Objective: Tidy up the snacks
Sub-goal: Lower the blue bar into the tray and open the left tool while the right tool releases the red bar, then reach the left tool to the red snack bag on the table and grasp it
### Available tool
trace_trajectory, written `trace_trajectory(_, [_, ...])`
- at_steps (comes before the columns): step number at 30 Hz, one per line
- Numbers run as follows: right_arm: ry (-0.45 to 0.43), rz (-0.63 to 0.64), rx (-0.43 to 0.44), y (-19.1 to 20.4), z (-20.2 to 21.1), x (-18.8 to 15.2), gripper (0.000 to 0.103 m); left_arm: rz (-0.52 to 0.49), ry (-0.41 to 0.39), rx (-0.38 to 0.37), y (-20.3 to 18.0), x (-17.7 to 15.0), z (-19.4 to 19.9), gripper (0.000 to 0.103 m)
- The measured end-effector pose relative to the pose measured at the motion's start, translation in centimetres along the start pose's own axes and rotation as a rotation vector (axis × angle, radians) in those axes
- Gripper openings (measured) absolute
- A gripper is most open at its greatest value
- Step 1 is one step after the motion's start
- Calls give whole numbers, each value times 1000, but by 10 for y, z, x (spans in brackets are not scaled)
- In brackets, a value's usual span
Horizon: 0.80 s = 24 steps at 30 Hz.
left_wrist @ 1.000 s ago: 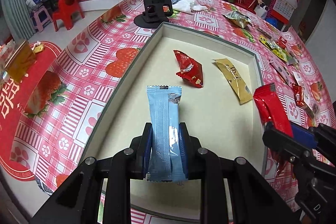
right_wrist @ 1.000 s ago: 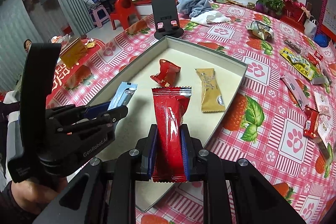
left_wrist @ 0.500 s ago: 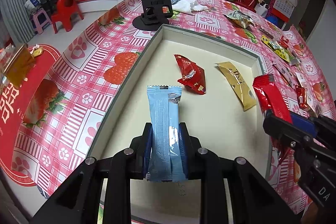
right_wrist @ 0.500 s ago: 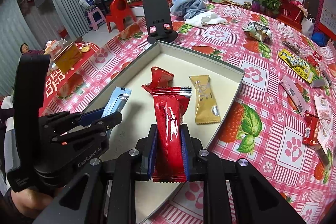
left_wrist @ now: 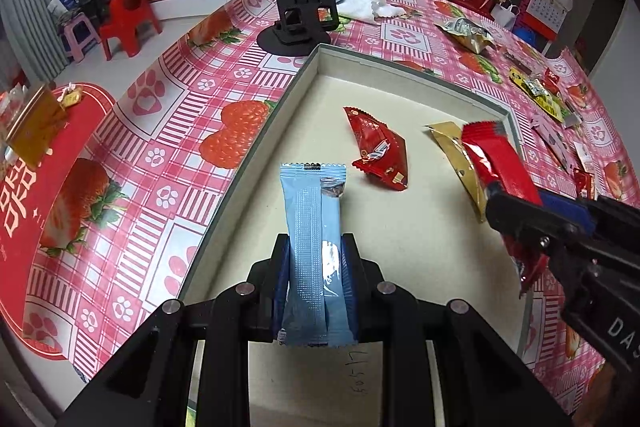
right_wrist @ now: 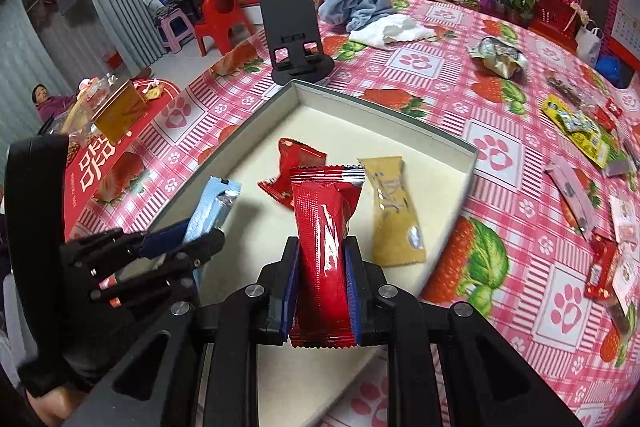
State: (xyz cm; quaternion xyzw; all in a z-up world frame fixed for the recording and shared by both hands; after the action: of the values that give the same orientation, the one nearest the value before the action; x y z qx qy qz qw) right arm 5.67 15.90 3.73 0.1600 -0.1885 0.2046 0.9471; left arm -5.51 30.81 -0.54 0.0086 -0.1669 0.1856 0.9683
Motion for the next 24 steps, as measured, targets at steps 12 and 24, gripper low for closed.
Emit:
trace_trajectory(12, [-109, -99, -36, -47, 37, -26, 86, 0, -15, -20, -1, -2, 9, 66])
trace_trajectory(24, [-95, -419, -300, -229, 70, -161, 86, -221, -13, -158, -137, -22, 41, 74])
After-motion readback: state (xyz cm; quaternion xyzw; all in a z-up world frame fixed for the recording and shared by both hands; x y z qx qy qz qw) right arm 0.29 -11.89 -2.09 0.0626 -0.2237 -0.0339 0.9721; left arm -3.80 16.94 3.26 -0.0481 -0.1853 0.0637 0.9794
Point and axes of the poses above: each gripper's, at about its wrist camera, not at the fingertips, and z roughly against the way its jaws point, y to its left, x to its top, the point moved 5 cm from there along -z, roughly the way its jaws point, and after that the axes turned 10 degrees about y, right-handed, at the moved point
